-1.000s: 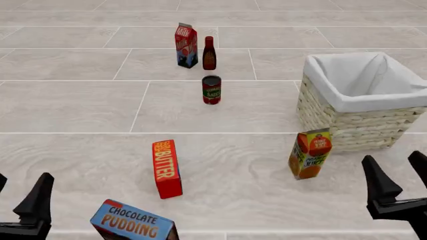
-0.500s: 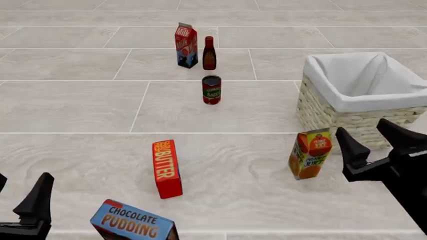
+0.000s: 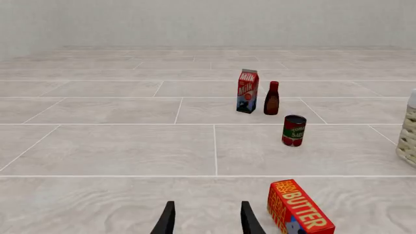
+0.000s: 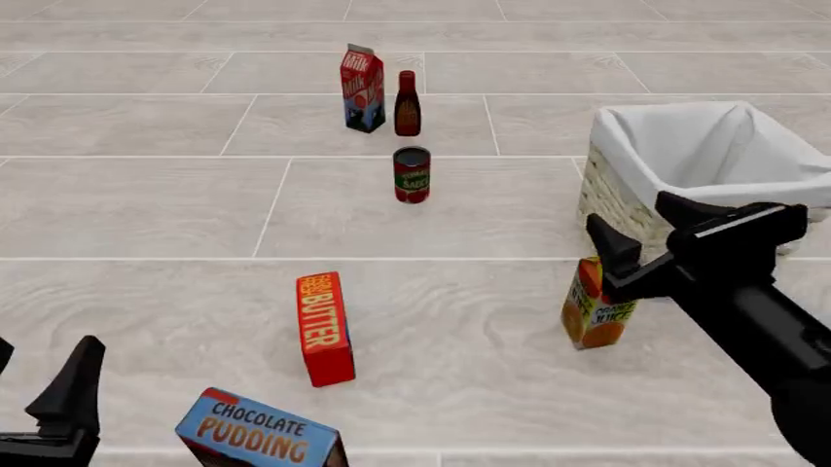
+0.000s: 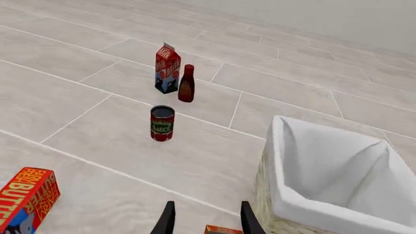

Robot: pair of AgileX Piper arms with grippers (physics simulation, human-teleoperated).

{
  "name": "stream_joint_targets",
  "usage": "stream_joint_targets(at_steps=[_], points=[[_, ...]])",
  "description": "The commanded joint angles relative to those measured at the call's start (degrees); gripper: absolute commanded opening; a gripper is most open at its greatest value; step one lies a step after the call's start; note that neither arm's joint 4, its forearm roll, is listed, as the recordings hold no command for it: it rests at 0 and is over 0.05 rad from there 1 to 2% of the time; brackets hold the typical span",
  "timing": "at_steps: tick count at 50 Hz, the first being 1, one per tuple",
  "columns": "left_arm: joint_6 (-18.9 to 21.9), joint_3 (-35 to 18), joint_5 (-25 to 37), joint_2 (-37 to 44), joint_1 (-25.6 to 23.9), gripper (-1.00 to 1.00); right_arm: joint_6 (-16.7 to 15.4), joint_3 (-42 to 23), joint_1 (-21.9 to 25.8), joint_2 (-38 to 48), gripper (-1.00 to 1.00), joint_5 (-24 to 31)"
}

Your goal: Pick the tomato sauce and place it in the basket.

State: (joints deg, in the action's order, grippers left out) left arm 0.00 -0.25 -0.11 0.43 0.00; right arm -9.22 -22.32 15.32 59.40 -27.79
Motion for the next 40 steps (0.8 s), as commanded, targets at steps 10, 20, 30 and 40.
stream_joint_targets(at_steps=[10, 20, 30, 40], points=[[0.0, 0.0, 0.0, 0.0, 0.0, 1.0, 0.9, -10.2, 6.2, 13.1, 1.0, 0.5], [0.0, 0.0, 0.0, 0.0, 0.0, 1.0, 1.0, -14.9, 8.3, 16.8, 1.0, 2.3], [0.0, 0.0, 0.0, 0.0, 0.0, 1.0, 1.1, -19.0, 9.5, 23.2, 1.0, 0.3], [0.0, 0.0, 0.0, 0.0, 0.0, 1.0, 0.9, -22.4, 9.6, 29.2, 1.0, -1.7]])
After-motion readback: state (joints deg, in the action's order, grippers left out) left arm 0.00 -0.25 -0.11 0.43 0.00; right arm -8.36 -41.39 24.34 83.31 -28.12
